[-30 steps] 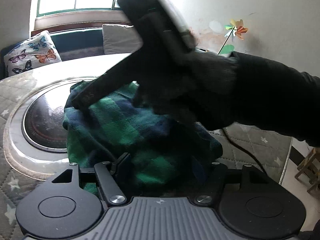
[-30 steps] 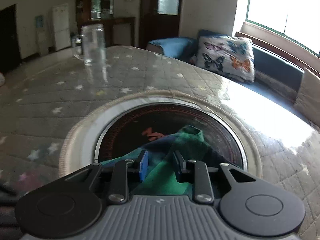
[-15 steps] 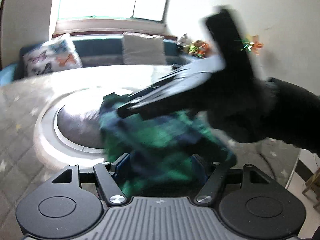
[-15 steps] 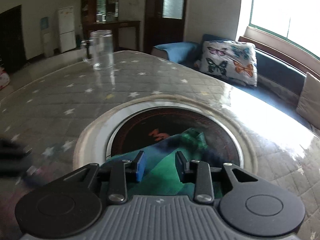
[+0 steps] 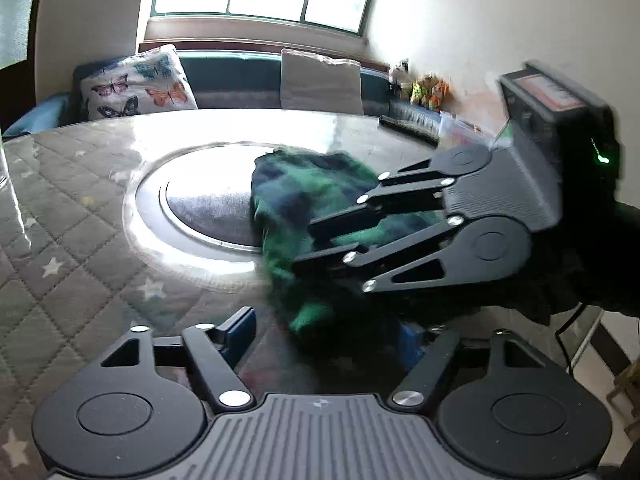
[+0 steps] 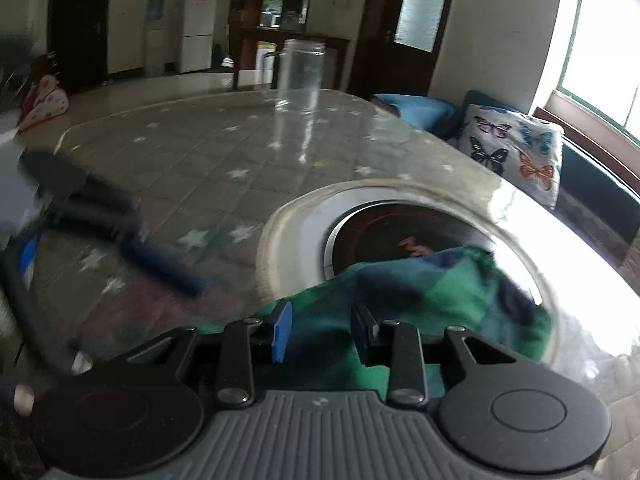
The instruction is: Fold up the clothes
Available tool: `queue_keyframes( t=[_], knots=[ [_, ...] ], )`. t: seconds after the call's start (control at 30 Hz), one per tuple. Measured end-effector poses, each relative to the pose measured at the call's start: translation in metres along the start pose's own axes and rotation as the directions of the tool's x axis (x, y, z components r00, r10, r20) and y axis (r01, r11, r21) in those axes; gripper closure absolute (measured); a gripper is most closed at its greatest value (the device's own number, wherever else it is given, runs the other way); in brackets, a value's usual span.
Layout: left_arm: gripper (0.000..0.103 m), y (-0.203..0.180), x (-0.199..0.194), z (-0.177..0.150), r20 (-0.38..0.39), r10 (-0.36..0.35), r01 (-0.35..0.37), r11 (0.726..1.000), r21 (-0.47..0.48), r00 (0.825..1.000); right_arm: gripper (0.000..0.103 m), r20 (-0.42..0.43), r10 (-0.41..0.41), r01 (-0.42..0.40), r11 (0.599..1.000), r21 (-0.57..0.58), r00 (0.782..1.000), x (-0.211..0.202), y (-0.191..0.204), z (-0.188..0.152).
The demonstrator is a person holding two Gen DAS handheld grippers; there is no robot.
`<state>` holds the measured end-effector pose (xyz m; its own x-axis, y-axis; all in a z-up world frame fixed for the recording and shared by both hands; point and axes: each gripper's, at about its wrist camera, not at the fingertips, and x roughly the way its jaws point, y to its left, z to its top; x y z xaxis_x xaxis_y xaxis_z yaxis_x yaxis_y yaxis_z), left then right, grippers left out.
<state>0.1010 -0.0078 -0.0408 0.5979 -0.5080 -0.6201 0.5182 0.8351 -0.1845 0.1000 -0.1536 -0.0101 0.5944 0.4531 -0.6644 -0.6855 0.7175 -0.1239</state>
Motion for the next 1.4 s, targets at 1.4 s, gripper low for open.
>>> queue_keyframes(
  t=[1.4],
  knots=[
    [0.004, 0.013, 0.034, 0.037, 0.038, 0.124, -0.122, 0.992, -0.043, 0.992, 0.053, 0.042, -0.172, 0.138, 0.895, 0.425, 0.984, -0.035, -0.079, -0.058]
  ],
)
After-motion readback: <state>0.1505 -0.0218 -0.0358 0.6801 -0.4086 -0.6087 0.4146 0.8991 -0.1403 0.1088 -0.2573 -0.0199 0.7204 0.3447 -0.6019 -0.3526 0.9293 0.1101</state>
